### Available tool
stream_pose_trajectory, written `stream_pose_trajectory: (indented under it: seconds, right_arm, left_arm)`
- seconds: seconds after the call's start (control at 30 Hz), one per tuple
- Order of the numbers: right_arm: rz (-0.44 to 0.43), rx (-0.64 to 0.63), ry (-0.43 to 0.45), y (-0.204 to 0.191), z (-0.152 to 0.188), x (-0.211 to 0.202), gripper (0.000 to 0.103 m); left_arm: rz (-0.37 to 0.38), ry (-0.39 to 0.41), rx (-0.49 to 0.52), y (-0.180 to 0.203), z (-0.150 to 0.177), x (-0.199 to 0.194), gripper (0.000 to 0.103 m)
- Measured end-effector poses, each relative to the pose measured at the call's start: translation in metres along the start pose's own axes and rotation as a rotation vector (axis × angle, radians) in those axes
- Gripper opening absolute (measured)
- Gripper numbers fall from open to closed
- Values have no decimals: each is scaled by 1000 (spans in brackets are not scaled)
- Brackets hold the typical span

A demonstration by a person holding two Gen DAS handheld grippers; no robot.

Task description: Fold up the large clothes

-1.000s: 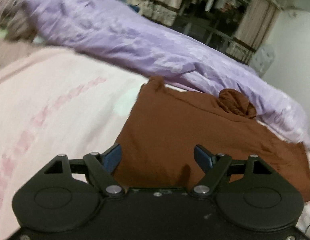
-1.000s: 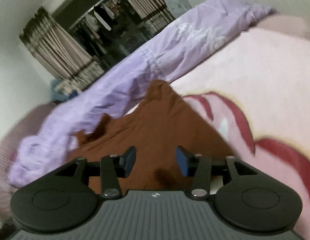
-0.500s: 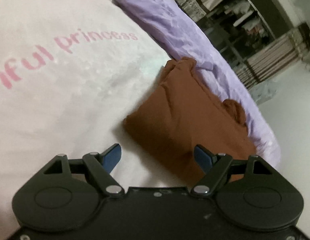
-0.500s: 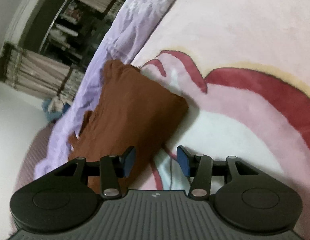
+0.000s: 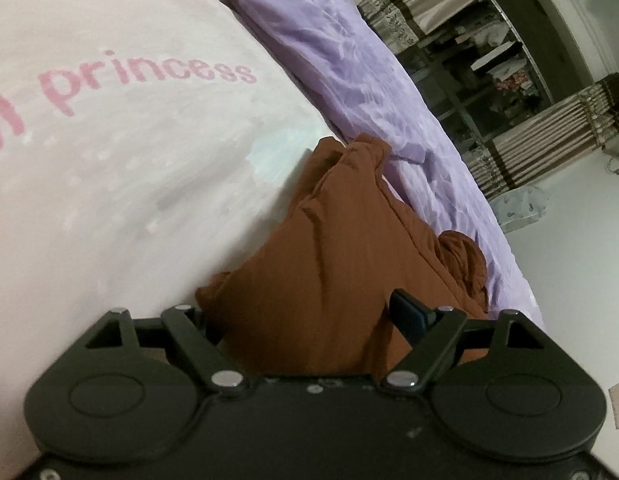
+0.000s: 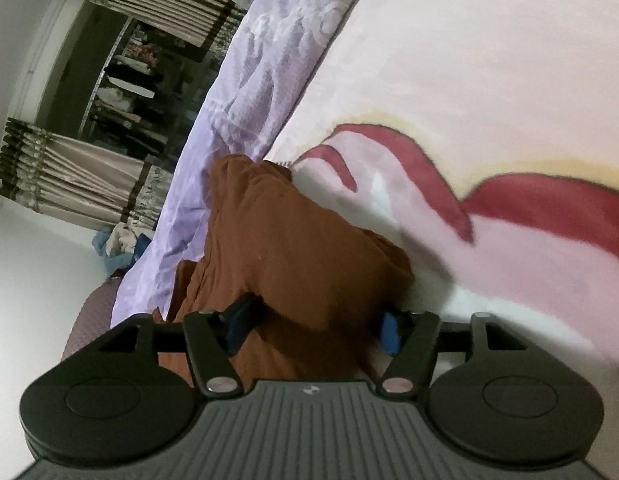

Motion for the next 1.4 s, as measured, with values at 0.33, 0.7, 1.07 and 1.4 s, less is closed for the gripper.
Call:
stream_pose_trajectory:
  seconds: [0.33,0.7,1.07,1.4]
  right_arm:
    - [38,-30,35,-5,3,-4,37]
    - [-70,-109,22,-33,12,-80,25]
    - [-34,-21,-9,38,42,-105,28]
    - [-47,-91,-46,46,33,-120,58]
  left_arm:
    - [-31,-14,7,9,-8,-2,39]
    - [76,1,139,20,0,-86,29]
    - [54,-72,86,-55,57,-95,47]
    - [-17,-15,185,-56,31,-131,60]
Point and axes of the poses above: each gripper's, at about its wrist camera, not at the fingertips, and x roughly the way its jaws point, y to its right, z to its underside, the point moved 3 cm from there along x, roughly the way its jaws point, and after that the axes turned 3 degrees about -z, right-handed, at the moved point
